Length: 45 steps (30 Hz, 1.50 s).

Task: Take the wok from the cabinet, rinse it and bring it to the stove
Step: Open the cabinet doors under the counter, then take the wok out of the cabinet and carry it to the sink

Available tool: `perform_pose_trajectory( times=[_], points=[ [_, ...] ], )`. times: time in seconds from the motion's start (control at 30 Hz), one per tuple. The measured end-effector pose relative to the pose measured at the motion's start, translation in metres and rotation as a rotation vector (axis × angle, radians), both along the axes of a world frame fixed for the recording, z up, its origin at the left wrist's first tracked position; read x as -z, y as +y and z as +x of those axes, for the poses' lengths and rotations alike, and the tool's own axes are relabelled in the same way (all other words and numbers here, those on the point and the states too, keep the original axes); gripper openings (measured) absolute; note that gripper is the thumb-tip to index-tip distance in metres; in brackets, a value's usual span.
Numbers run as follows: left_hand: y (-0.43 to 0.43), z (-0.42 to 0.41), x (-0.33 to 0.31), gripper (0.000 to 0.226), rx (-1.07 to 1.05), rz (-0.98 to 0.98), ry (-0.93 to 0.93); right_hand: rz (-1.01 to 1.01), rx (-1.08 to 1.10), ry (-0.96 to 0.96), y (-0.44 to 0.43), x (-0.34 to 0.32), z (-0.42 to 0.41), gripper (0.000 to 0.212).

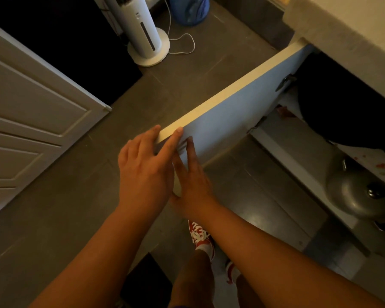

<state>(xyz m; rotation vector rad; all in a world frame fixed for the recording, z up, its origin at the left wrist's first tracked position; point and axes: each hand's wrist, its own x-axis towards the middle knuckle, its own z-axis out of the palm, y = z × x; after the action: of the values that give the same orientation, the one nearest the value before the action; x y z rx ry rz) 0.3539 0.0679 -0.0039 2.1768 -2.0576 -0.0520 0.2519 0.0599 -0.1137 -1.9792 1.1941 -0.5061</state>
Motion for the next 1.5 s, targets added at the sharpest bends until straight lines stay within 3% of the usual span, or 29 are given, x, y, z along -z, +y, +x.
perform_pose_trajectory(
  times=[0.3, 0.47, 0.57, 0.8, 1.0, 1.1, 1.27, 1.4, 1.5],
  points=[
    [0.006, -0.019, 0.001, 0.056, -0.045, -0.010, 0.028, 0.029, -0.011, 0.085, 0.002, -0.002, -0.022, 0.104],
    [0.011, -0.065, 0.010, 0.036, 0.146, -0.085, 0.136, 0.112, 0.078, 0.234, 0.002, -0.009, -0.108, 0.074],
    [0.004, -0.111, 0.025, 0.023, 0.263, 0.080, 0.307, 0.140, 0.207, 0.334, 0.007, -0.010, -0.183, 0.060],
    [-0.021, -0.239, 0.079, 0.018, 0.279, 0.545, 0.576, 0.121, 0.590, 0.559, 0.014, -0.018, -0.358, 0.041],
    [-0.042, -0.346, 0.120, 0.011, 0.237, 0.734, 0.735, 0.018, 0.766, 0.670, 0.014, -0.019, -0.448, 0.047],
    [-0.055, -0.390, 0.136, 0.013, 0.154, 0.805, 0.837, 0.001, 0.782, 0.706, 0.012, -0.010, -0.466, 0.057],
    [-0.075, -0.446, 0.148, 0.020, -0.203, 0.949, 1.108, 0.209, 0.805, 0.723, 0.005, 0.005, -0.482, 0.061],
    [-0.094, -0.462, 0.156, 0.030, -0.421, 1.005, 1.316, 0.231, 0.806, 0.665, 0.010, 0.007, -0.470, 0.065],
    [-0.099, -0.460, 0.161, 0.031, -0.455, 1.027, 1.450, 0.198, 0.827, 0.524, 0.019, 0.007, -0.454, 0.062]
  ],
)
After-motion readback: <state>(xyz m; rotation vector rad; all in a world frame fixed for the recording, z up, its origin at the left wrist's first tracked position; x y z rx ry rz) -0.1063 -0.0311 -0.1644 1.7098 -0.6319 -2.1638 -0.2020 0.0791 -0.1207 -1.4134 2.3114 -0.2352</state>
